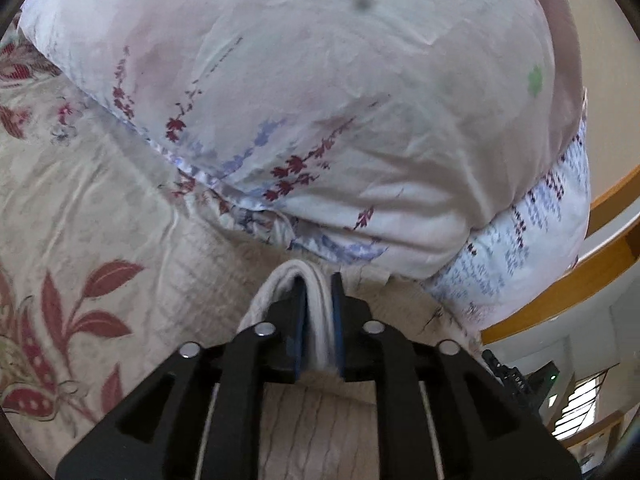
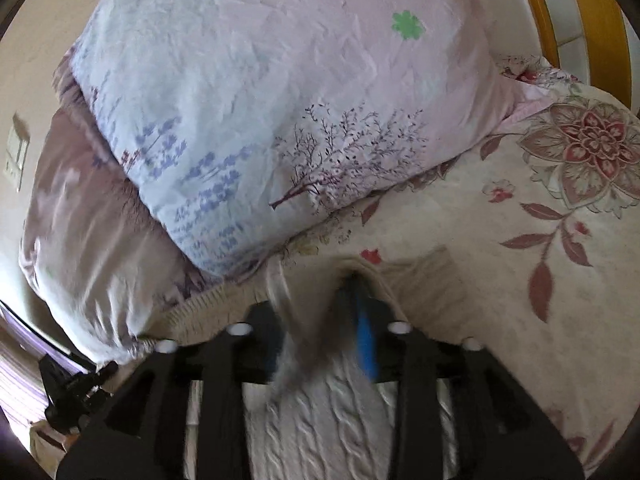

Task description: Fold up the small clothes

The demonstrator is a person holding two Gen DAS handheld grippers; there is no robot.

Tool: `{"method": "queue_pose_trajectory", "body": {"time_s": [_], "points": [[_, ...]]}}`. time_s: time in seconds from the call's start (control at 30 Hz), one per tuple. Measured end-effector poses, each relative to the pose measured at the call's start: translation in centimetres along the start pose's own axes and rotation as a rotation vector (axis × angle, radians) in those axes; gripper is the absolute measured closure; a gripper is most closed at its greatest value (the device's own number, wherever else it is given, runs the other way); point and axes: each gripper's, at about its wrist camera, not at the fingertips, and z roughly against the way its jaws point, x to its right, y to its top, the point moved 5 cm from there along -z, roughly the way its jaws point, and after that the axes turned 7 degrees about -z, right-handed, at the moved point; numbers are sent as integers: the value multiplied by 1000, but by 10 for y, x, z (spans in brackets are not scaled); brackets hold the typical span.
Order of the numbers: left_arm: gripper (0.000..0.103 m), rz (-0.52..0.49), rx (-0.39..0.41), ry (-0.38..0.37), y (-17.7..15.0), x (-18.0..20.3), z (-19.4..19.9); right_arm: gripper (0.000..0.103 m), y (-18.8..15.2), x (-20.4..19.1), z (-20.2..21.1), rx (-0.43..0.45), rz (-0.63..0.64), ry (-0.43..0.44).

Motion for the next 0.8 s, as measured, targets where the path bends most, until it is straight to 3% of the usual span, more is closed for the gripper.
{"method": "queue_pose_trajectory", "body": {"time_s": [0.07,0.17,0.27,0.4,0.6,0.67,0.8], "points": [[67,40,8,-17,3,-1,1,53,4,-3,6,23,8,2],[56,43,60,-10,9,-3,19,53,2,-2,30,53,42,0],[56,-24,65,31,10,-3,38,54,-5,6,48,59,111,-57],[56,-132,25,99,-8,-3,57,63,-23,26,65,1,146,-87],[57,-240,-28,160,-37,-3,63,69,-40,40,60,-64,183,-130],[59,-273,-46,185,-45,-1,60,71,-43,41,55,-81,201,-143],[69,-295,-91,212,-57,-1,51,86,-53,42,44,-121,244,-178]]}}
